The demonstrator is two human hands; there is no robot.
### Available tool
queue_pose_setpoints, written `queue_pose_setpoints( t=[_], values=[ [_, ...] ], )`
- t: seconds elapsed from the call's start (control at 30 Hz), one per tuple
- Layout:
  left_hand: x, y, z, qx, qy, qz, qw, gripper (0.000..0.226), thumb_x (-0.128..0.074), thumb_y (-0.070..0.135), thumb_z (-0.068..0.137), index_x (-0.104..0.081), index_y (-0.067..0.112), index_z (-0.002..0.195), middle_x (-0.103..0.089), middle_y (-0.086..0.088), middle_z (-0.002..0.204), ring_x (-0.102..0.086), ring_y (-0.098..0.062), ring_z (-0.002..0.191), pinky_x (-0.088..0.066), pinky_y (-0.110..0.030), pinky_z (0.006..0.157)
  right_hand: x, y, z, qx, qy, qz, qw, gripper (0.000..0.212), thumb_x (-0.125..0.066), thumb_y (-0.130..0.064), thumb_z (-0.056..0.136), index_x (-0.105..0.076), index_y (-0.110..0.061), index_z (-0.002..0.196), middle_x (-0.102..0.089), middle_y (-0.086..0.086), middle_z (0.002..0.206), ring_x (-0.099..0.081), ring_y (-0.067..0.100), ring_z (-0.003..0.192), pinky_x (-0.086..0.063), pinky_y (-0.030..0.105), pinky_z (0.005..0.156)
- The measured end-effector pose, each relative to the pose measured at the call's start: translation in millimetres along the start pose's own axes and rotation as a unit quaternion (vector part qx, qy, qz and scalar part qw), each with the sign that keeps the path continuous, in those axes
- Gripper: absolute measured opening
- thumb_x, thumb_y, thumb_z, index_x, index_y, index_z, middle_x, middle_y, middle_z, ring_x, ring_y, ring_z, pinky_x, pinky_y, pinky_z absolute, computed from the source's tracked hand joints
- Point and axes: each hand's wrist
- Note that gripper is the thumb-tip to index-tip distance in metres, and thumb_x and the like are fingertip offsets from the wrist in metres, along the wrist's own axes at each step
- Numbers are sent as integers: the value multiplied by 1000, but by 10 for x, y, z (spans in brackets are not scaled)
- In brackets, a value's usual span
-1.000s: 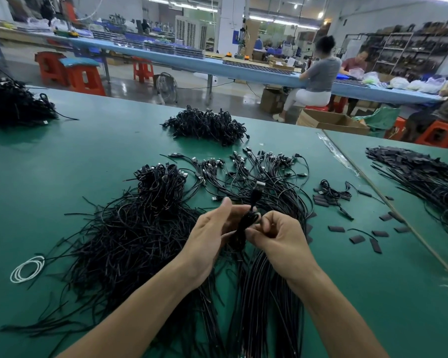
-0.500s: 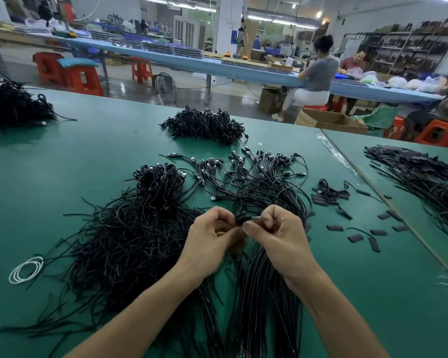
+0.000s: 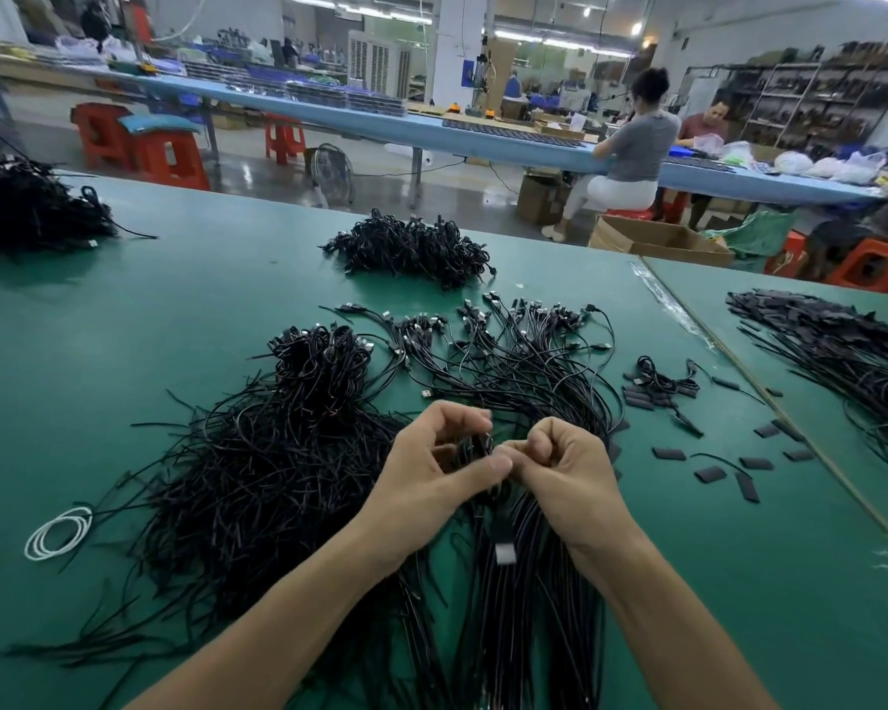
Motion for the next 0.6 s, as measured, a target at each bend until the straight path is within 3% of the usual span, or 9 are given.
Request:
queue_pose_setpoints(
  t=[0.13, 0.3, 0.4, 0.5, 0.57, 0.6],
  values=[
    [23, -42, -15, -6, 81, 159, 984, 47, -88, 36, 67, -55, 36, 101, -51, 8, 89, -47, -5, 73, -45, -18, 65, 13, 27, 4, 15, 17, -12, 1000, 45, -67, 11, 85, -36, -17, 69, -59, 9, 72, -58, 9, 64, -52, 17, 66],
    [66, -13, -14, 20, 41, 189, 981, 29, -81, 34, 81, -56, 28, 94, -62, 4, 56, -52, -7, 46, -42, -19, 47, -14, 37, 16, 24, 16, 1, 1000, 44, -67, 11, 86, -37, -16, 68, -58, 11, 75, -58, 13, 72, -53, 18, 72],
    [83, 44, -14, 94, 0, 57, 994, 24, -74, 20, 89, -58, 15, 106, -75, -9, 72, -72, -23, 62, -54, -24, 53, -37, 36, 12, 20, 4, 10, 1000, 44, -67, 11, 86, -37, -16, 68, -58, 11, 74, -58, 13, 71, -53, 17, 72],
    [103, 79, 4, 146, 12, -71, 987, 20, -51, 2, 99, -61, 8, 116, -76, -20, 89, -75, -33, 82, -59, -29, 66, -36, 49, 24, 20, 3, -3, 1000, 44, -69, 10, 85, -38, -16, 67, -61, -1, 66, -57, 7, 66, -51, 14, 68],
    [90, 106, 18, 174, 21, -120, 977, 25, -42, 11, 102, -65, 10, 113, -75, -22, 91, -74, -35, 84, -59, -32, 67, -39, 76, 33, 21, -3, -37, 999, 44, -69, 8, 86, -39, -16, 66, -58, -8, 60, -54, 4, 61, -47, 13, 63],
    [84, 106, 30, 173, 26, -121, 977, 22, -47, 22, 103, -67, 12, 109, -75, -19, 90, -74, -33, 82, -59, -33, 66, -48, 91, 35, 19, -9, -49, 999, 44, -68, 10, 86, -38, -16, 66, -56, -7, 60, -52, 4, 60, -45, 12, 61]
  ],
)
Point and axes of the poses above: each hand's wrist, its own z-axis towards the middle knuckle, its own x-axis out of the back of the hand, y = z × x
